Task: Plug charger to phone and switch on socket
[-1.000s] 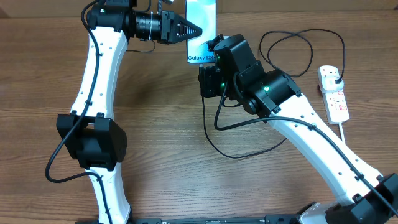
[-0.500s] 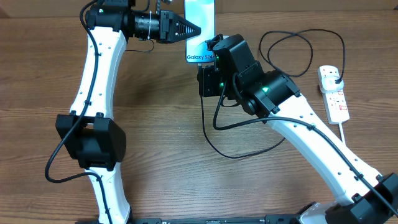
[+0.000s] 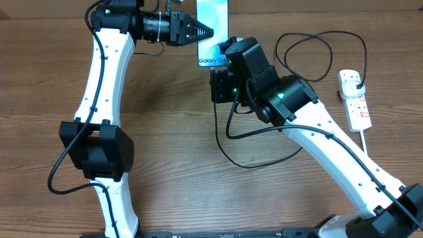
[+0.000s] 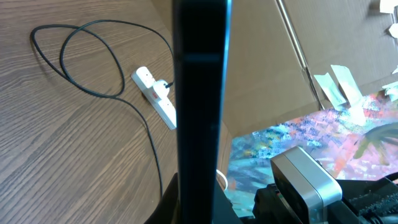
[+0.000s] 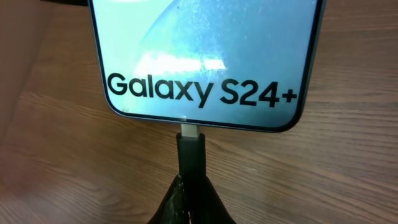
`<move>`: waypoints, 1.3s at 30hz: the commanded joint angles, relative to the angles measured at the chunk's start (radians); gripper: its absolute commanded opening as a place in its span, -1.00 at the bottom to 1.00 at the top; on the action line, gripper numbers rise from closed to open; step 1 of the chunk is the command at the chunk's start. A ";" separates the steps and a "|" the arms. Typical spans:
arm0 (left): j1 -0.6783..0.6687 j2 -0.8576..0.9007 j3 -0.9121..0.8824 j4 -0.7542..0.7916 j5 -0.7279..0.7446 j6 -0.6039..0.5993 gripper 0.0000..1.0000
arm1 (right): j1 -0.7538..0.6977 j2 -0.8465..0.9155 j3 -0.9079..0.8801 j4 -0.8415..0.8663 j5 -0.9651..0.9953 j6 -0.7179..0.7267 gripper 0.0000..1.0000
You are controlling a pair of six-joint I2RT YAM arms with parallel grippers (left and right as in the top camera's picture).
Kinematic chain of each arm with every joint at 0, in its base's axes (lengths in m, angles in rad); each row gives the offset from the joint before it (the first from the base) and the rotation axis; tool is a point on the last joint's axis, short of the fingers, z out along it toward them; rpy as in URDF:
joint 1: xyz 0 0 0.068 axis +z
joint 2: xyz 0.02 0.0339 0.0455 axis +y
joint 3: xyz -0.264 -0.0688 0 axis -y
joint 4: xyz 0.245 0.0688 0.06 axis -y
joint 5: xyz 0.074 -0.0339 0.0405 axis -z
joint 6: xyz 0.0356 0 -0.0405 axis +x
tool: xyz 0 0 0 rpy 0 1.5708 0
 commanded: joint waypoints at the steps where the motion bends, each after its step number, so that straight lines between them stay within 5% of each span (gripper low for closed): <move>1: -0.015 -0.011 0.012 -0.019 0.040 -0.003 -0.92 | -0.017 -0.004 0.018 0.040 0.109 0.005 -0.92; 28: -0.015 -0.011 0.012 -0.020 0.037 -0.014 -0.92 | -0.016 -0.004 0.018 0.057 0.143 0.031 -0.88; 30: -0.015 -0.011 0.012 -0.020 0.028 -0.014 -0.92 | -0.016 -0.004 0.018 0.055 0.142 0.030 -0.59; 34: -0.015 -0.010 0.012 -0.027 -0.067 -0.042 -0.92 | -0.016 -0.004 0.018 0.036 0.142 0.031 0.75; 39: -0.015 -0.007 0.001 -0.089 -0.288 -0.064 -0.91 | -0.016 -0.004 0.018 0.001 0.115 0.035 1.00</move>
